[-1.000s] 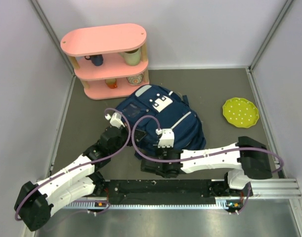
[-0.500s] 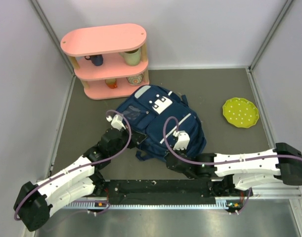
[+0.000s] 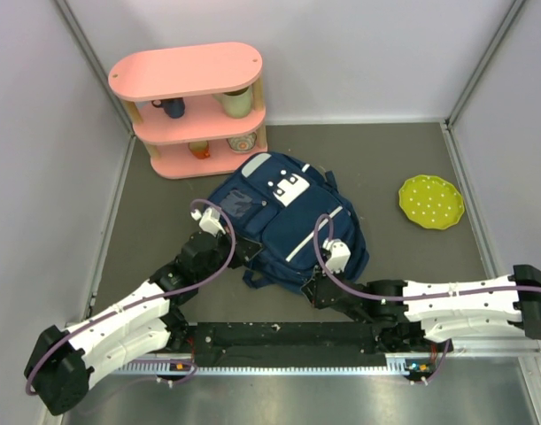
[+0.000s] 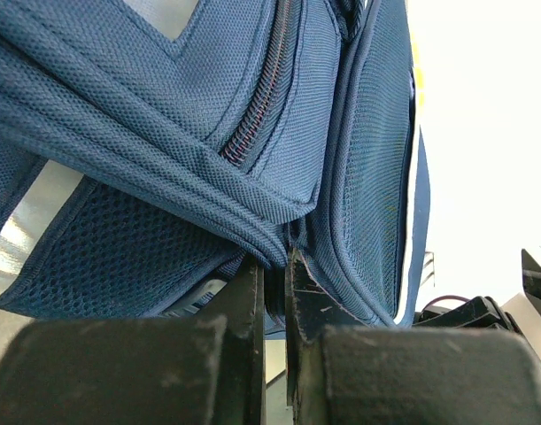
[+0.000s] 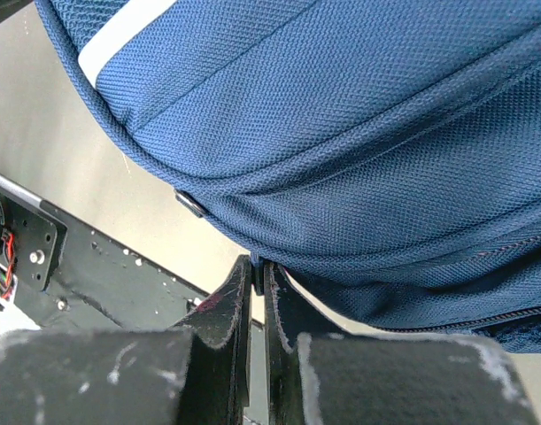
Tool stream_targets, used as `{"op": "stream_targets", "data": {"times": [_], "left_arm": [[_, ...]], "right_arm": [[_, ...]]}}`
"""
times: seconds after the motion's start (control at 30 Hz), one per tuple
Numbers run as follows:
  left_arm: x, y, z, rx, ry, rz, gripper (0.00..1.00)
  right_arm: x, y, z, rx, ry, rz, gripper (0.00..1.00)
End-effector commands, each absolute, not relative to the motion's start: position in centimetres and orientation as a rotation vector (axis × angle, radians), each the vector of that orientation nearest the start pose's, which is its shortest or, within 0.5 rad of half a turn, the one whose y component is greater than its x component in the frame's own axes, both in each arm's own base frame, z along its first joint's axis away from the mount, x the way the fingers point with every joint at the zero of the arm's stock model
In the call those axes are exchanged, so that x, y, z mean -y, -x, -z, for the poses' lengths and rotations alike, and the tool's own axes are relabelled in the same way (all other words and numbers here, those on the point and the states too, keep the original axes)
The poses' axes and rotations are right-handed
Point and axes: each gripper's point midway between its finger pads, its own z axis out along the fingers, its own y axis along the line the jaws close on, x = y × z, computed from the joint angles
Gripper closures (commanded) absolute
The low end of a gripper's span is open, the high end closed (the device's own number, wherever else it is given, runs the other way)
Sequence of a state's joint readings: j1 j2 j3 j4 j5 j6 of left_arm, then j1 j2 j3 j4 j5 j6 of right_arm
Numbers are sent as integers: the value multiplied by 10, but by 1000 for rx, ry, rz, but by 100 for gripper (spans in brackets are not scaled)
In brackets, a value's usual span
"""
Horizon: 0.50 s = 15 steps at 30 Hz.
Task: Pack the student bag
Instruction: Zip the student bag at the center of the board.
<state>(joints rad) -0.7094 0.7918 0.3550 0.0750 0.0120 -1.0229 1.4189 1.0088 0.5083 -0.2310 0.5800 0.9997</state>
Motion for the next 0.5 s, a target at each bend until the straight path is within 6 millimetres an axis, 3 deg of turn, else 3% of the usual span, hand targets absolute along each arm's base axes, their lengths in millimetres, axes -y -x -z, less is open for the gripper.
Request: {"op": "stream_targets", "data": {"times": [0.0, 0.13, 0.2, 0.23, 0.27, 0.33, 0.47], "left_arm": [[234, -207, -158, -2042, 253, 1169, 100], [228, -209, -157, -2026, 232, 1128, 100], [217, -212, -153, -2033, 184, 1027, 100], [213, -217, -166, -2007, 159, 986, 100], [203, -213, -151, -2072, 114, 892, 100], [196, -218, -156, -2065, 72, 847, 100], [172, -229, -145, -2105, 53, 762, 100]], "right_arm": [[-251, -123, -88, -2232, 134, -585, 100], [-245, -124, -87, -2244, 136, -567, 100], [-243, -123, -81, -2280, 235, -558, 100], [-242, -122, -78, -2297, 294, -556, 100], [-240, -116, -73, -2323, 399, -559, 100], [-238, -114, -72, -2320, 450, -570, 100], [-233, -110, -75, -2289, 524, -587, 100]]}}
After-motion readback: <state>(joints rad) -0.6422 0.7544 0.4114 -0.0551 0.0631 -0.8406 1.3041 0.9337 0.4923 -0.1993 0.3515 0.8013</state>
